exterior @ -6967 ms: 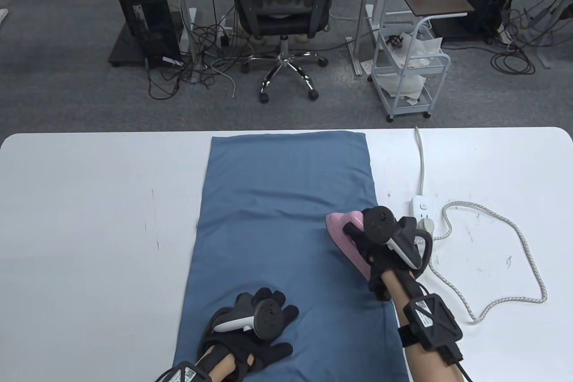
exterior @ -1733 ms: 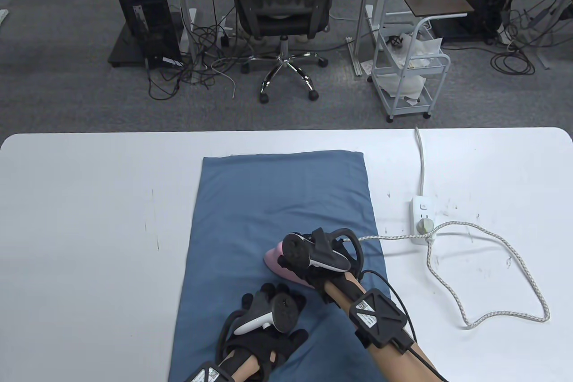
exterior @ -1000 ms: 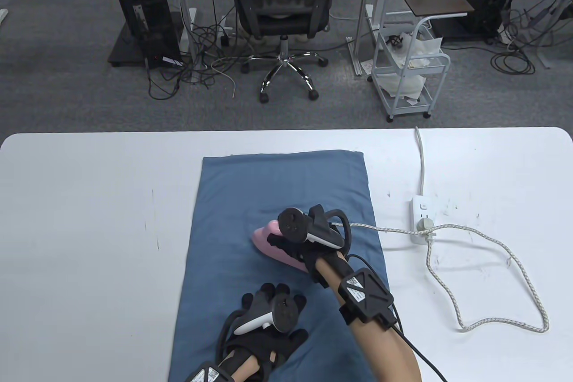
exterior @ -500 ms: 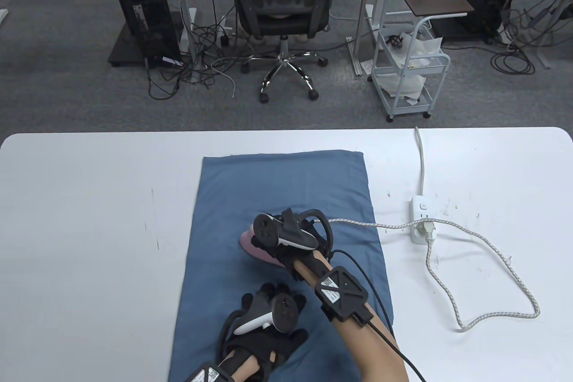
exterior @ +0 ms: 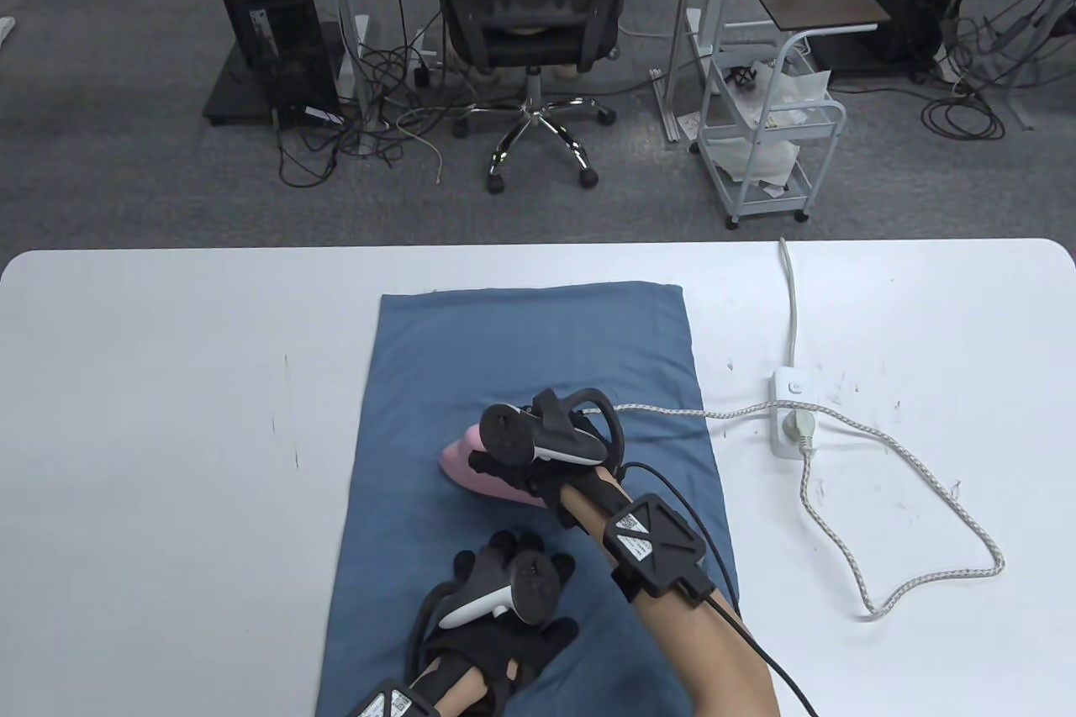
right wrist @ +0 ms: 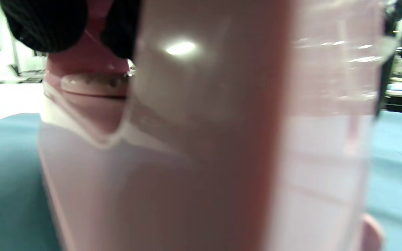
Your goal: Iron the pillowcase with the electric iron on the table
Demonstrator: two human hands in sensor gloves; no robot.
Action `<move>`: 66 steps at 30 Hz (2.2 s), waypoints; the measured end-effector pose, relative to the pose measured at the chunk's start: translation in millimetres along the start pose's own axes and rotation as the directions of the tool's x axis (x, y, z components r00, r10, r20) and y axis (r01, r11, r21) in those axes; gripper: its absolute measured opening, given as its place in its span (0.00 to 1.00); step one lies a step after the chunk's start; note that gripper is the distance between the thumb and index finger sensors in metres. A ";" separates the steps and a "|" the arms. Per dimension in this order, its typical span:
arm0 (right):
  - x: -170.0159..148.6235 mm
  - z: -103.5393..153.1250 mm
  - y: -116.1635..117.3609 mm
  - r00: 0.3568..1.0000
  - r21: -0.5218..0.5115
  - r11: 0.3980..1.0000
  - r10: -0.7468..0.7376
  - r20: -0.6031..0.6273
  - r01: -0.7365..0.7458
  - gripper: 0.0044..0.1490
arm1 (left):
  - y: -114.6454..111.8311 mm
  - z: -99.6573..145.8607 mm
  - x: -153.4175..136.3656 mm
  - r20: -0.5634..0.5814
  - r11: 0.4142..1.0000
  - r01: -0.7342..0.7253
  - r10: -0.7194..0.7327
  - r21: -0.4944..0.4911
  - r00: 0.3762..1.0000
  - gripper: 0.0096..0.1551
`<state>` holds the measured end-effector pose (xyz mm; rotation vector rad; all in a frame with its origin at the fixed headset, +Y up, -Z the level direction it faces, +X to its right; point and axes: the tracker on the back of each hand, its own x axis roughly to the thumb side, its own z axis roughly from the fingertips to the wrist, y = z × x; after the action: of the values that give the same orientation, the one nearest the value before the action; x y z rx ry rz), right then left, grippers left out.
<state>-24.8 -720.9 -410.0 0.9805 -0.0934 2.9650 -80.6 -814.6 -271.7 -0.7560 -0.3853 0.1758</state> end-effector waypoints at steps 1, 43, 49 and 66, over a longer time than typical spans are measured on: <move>5.7 4.5 1.7 0.999 0.015 1.000 0.022 0.028 -0.022 0.39 | 0.0 0.0 0.0 0.000 1.000 0.000 0.000 0.000 1.000 0.45; -140.5 87.7 -2.4 0.757 0.119 0.977 0.211 -0.618 -0.176 0.41 | 0.0 0.5 0.5 -0.002 1.000 0.004 -0.004 -0.001 1.000 0.45; -112.0 107.8 -16.9 0.870 -0.002 0.994 0.091 -0.485 -0.106 0.40 | 0.0 0.5 0.5 -0.002 1.000 0.003 -0.003 -0.001 1.000 0.45; -131.7 106.1 2.0 0.789 0.070 0.963 0.253 -0.560 -0.259 0.42 | -0.1 0.6 0.5 -0.001 1.000 0.005 -0.005 -0.002 1.000 0.45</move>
<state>144.0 -729.1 -403.6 0.0415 -0.2474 3.3524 -80.4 -814.2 -271.1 -0.7573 -0.3861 0.1705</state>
